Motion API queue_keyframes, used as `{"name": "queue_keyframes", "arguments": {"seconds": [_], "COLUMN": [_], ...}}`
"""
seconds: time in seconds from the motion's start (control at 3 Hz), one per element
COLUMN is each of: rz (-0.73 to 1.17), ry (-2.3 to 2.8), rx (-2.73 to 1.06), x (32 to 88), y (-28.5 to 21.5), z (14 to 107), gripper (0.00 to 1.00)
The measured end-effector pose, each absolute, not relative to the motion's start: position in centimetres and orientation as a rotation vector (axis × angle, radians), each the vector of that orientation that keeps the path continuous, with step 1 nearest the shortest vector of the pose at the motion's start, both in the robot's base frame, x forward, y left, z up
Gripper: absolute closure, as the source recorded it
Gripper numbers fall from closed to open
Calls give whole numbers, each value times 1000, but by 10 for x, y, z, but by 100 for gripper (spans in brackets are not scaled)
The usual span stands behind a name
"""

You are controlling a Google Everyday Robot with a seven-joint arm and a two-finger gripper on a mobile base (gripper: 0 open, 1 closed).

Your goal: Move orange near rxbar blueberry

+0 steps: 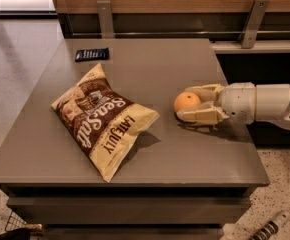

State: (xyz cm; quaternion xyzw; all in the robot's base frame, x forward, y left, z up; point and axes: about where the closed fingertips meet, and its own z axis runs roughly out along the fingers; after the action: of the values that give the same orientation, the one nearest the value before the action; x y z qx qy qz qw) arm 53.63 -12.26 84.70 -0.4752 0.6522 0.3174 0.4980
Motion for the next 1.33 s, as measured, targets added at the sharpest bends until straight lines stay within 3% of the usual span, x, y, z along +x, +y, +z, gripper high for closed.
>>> {"name": "queue_keyframes", "arguments": {"seconds": [0.33, 0.67, 1.33], "rz": [772, 775, 761], "ry": [1577, 1575, 1554], "rx": [-1154, -1157, -1179], "x": [536, 536, 546], "y": [-120, -118, -113], "z": [847, 847, 865], "gripper": [76, 98, 100]}}
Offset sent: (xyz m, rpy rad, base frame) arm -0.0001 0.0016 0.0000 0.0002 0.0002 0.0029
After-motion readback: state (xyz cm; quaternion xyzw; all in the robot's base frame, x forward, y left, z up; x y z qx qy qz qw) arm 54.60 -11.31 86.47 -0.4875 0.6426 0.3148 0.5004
